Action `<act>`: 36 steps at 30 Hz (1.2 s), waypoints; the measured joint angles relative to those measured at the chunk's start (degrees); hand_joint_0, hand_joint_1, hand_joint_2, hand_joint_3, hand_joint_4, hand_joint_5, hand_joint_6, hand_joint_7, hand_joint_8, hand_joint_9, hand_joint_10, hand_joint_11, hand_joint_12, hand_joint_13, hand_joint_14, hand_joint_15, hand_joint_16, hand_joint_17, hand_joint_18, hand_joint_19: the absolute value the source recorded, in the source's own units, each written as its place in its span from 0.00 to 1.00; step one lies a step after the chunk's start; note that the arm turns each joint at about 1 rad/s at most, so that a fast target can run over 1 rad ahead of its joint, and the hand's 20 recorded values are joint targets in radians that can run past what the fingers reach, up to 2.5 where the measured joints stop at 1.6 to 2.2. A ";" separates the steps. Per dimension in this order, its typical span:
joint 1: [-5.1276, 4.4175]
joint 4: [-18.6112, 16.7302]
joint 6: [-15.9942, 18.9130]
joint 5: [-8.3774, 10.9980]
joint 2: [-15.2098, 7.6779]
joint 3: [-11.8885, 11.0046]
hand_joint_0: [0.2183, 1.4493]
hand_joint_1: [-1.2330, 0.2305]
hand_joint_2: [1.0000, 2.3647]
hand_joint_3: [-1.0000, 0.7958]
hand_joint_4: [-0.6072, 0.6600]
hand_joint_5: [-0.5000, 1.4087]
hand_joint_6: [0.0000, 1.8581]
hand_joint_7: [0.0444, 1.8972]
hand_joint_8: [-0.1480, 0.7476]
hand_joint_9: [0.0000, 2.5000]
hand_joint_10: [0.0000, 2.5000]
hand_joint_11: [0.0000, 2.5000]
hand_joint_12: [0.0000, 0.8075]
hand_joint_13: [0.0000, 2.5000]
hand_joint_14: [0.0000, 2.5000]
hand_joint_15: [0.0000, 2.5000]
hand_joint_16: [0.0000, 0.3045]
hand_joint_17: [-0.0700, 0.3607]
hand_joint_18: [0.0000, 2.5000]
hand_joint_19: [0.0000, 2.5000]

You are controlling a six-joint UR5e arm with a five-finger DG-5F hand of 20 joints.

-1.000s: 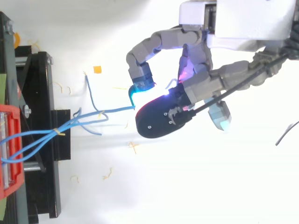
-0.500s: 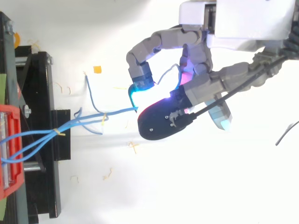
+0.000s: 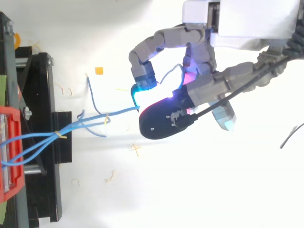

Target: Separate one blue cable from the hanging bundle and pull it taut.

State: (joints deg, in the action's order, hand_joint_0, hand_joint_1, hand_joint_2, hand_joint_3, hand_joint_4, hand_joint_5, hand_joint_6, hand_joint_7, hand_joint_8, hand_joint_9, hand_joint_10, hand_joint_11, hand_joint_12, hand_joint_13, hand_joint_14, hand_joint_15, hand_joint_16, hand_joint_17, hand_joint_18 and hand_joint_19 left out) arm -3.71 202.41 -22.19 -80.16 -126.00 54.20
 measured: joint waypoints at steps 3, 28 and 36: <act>-0.02 -0.17 0.03 0.00 0.03 1.71 0.44 0.32 0.01 0.50 0.45 0.34 0.27 0.67 0.27 0.77 0.01 0.11 0.29 0.50 0.01 0.16 0.16 0.41 0.34 0.25; -0.31 -6.42 6.63 -2.86 0.07 5.27 0.44 0.32 0.01 0.49 0.45 0.34 0.27 0.67 0.27 0.76 0.01 0.11 0.28 0.50 0.01 0.16 0.15 0.41 0.34 0.25; -0.33 -3.52 6.79 -3.50 0.95 5.14 0.44 0.32 0.01 0.49 0.45 0.34 0.27 0.67 0.27 0.77 0.01 0.11 0.29 0.50 0.01 0.16 0.15 0.41 0.34 0.25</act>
State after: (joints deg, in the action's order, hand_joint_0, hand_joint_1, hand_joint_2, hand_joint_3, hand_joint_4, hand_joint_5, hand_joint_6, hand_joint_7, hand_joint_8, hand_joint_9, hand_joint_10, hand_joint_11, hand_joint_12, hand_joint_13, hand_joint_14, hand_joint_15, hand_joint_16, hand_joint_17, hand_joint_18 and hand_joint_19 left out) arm -4.04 198.89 -15.40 -83.66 -125.05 59.34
